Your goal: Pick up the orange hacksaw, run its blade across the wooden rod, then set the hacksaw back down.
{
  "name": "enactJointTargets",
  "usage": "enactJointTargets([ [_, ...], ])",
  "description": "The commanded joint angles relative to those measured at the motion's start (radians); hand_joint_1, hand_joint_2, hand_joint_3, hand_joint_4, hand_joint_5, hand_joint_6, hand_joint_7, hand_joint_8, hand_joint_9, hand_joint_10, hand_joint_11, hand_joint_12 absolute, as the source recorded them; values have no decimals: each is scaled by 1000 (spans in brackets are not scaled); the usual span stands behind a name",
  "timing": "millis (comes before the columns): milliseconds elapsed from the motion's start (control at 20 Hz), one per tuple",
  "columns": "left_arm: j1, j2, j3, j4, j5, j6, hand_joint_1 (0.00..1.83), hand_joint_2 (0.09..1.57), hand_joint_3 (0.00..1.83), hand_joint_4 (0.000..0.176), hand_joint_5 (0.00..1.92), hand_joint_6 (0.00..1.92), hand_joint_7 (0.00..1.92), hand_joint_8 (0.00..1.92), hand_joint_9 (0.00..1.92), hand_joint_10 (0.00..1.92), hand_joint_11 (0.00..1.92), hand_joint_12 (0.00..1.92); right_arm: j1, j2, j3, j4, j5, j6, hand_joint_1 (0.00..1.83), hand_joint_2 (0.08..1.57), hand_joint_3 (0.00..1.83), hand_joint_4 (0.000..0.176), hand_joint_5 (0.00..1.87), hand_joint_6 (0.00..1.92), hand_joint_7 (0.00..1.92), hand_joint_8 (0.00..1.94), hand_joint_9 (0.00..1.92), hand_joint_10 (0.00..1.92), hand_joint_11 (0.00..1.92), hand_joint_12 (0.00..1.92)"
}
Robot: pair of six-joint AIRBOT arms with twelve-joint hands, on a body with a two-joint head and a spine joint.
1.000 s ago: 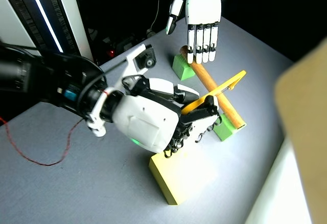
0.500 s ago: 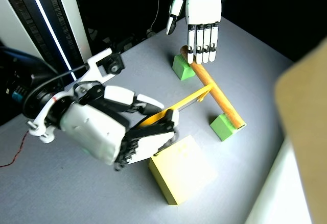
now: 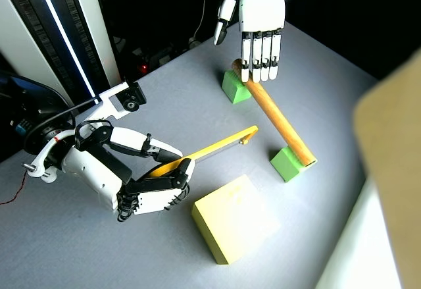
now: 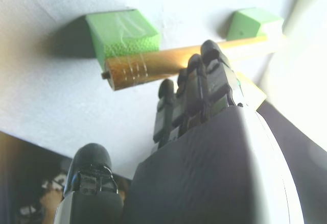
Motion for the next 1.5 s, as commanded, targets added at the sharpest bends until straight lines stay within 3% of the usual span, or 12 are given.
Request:
enactJointTargets([
  [0,-10,-1,-2,-8,-23,-1,0,1224,1,0,97,0,60,0,43,0,0,239,-5,-3,0,-79,127,34,1373,1134,1,0,825,1019,960,1004,946,1273,885,1231],
  [100,-10,-1,-3,-8,-23,-1,17,1220,0,0,116,4,72,3,55,3,0,281,-32,-14,0,-79,151,49,1379,1097,0,0,908,900,1037,883,1030,1183,901,1222],
  [400,-10,-2,-8,-8,-22,-1,0,1231,1,0,90,1,60,3,47,4,0,251,-114,-21,0,-94,188,87,1363,1145,4,0,805,1120,942,1012,898,1304,761,1331],
  [500,-10,-2,-9,-8,-22,-1,25,1226,0,0,103,3,60,2,37,0,0,225,-134,-17,-1,-109,188,99,1185,1208,0,0,702,1354,907,1151,837,760,665,1354],
  [600,-10,-2,-9,-8,-22,-1,13,1229,1,0,107,3,66,3,41,2,0,227,-144,-13,-6,-113,190,102,1060,1235,0,0,743,1333,736,239,727,399,469,1314],
  [650,-10,-2,-9,-8,-22,-1,28,1225,0,0,114,4,75,4,51,3,0,245,-151,-10,-12,-113,191,102,986,1167,0,0,643,645,685,91,653,249,341,1267],
  [750,-10,-2,-9,-8,-22,-1,5,1229,1,0,104,1,66,1,45,1,0,229,-163,-7,-22,-113,197,102,853,1125,0,0,614,109,584,4,576,50,177,1206],
  [900,-10,-2,-9,-8,-22,-1,27,1234,1,0,103,2,61,3,31,2,0,192,-173,-1,-34,-113,203,99,705,1062,0,0,382,1,367,0,391,0,39,1117],
  [950,-10,-2,-9,-8,-22,-1,11,1235,1,0,107,1,57,1,28,1,0,191,-173,0,-34,-114,206,97,607,1002,0,0,207,0,205,2,221,0,1,883],
  [1000,-10,-2,-9,-8,-22,-1,11,1235,1,0,107,1,57,1,28,1,0,191,-172,1,-34,-114,211,94,607,1002,0,0,207,0,205,2,221,0,1,883],
  [1200,-10,-1,-8,-8,-22,-1,0,1226,0,0,107,4,75,3,41,2,0,195,-135,25,-34,-158,185,46,475,894,0,0,0,0,0,0,1,0,0,274],
  [1450,-21,-9,14,-8,-68,-1,14,1233,1,0,115,2,78,0,45,0,0,176,-16,108,-32,-260,6,-27,446,888,0,0,0,0,0,0,6,1,0,358],
])
